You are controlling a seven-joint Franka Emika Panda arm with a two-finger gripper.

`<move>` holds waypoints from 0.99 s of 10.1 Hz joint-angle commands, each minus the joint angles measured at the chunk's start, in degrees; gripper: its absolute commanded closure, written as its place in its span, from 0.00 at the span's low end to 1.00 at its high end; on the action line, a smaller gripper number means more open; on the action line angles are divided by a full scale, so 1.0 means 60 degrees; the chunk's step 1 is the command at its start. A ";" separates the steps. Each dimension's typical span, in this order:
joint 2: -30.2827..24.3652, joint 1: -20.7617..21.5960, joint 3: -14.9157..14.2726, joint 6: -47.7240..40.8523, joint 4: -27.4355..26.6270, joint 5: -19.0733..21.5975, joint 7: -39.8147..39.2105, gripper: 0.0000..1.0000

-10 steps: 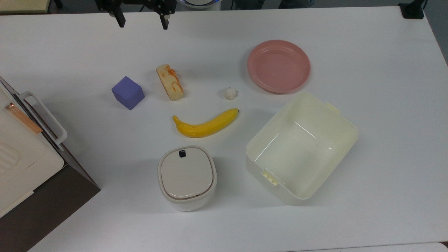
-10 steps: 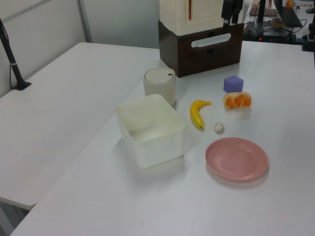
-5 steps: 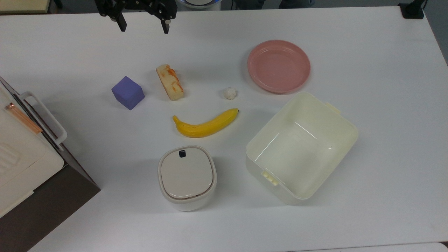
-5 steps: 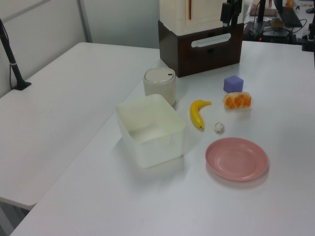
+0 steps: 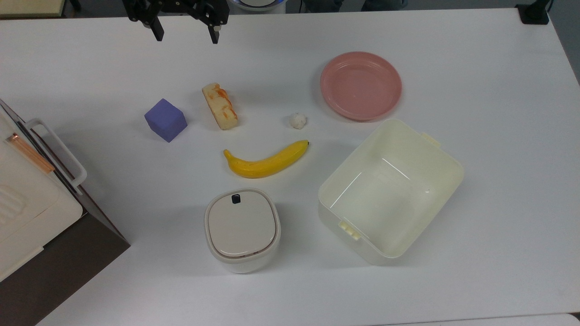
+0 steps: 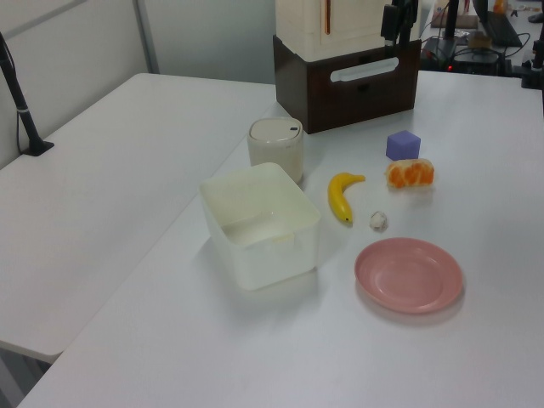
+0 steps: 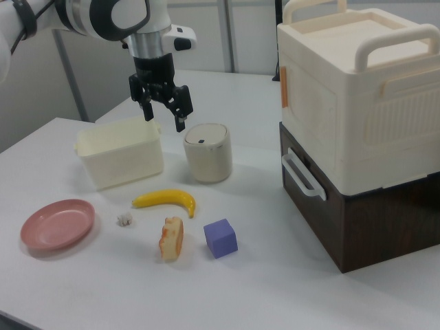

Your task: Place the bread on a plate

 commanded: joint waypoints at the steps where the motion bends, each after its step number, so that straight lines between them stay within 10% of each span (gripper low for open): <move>1: -0.0075 0.0042 -0.0069 -0.0070 -0.0097 0.0148 -0.0217 0.00; 10: -0.0076 0.0071 -0.0069 -0.0085 -0.0200 0.0089 -0.0232 0.00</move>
